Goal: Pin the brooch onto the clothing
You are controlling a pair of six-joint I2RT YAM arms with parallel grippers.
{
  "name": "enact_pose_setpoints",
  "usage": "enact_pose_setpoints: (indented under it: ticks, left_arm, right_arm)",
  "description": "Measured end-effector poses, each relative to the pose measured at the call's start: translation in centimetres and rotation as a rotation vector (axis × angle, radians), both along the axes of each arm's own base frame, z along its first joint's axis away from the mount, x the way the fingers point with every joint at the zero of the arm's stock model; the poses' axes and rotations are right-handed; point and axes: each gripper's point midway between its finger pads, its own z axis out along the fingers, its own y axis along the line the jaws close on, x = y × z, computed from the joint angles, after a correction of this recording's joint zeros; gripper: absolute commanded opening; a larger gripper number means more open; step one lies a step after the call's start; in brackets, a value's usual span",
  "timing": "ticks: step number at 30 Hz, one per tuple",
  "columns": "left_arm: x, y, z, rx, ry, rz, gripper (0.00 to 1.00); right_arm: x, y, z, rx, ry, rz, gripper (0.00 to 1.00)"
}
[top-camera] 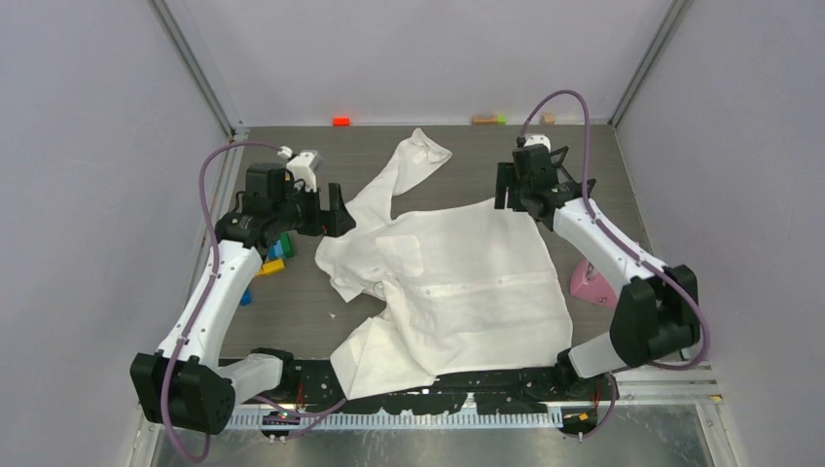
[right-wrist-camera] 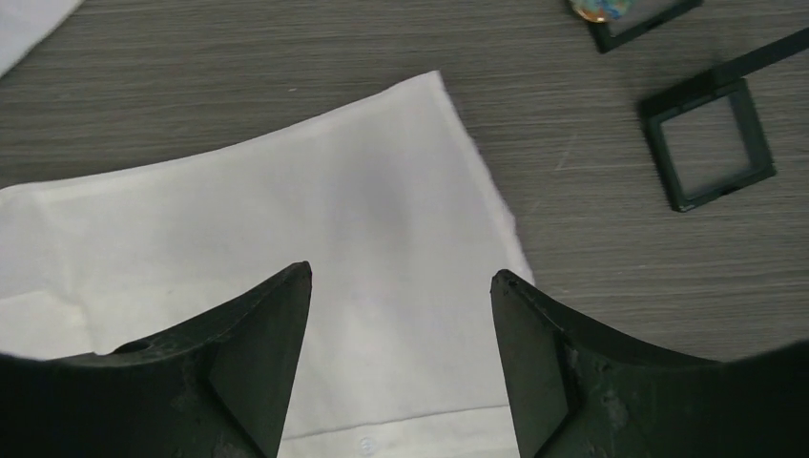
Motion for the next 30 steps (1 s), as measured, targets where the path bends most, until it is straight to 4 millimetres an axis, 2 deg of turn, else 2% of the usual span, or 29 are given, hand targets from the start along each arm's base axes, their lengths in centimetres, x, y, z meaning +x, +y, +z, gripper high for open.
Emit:
enact_pose_setpoints:
  ticks: [3,10,11,14,17,21,30]
  left_arm:
    - [0.6,0.9,-0.8,0.032,0.015,0.042,0.91]
    - [1.1,2.2,-1.5,0.083,0.016,0.091,0.91]
    - [1.2,2.5,-1.6,0.097,0.016,0.102,0.91]
    - [1.3,2.6,-1.7,0.107,0.014,0.104,0.91]
    - [1.3,2.8,-1.9,0.118,0.017,0.105,0.91]
    - [1.4,2.9,-2.0,0.126,0.018,0.110,0.91]
    - [1.4,3.1,-2.1,0.133,0.020,0.116,0.91]
  right_arm:
    - [2.4,-3.4,-2.7,-0.089,0.080,-0.069,0.74]
    - [7.7,-9.2,-7.5,-0.206,0.211,-0.147,0.72]
    - [9.4,-10.8,-9.4,-0.243,0.245,-0.159,0.71]
    - [9.6,-12.1,-10.5,-0.284,0.293,-0.162,0.71]
    - [12.2,-13.2,-11.4,-0.314,0.290,-0.160,0.70]
    - [13.5,-14.4,-12.4,-0.336,0.307,-0.150,0.67]
    - [15.9,-15.3,-12.6,-0.360,0.292,-0.122,0.60]
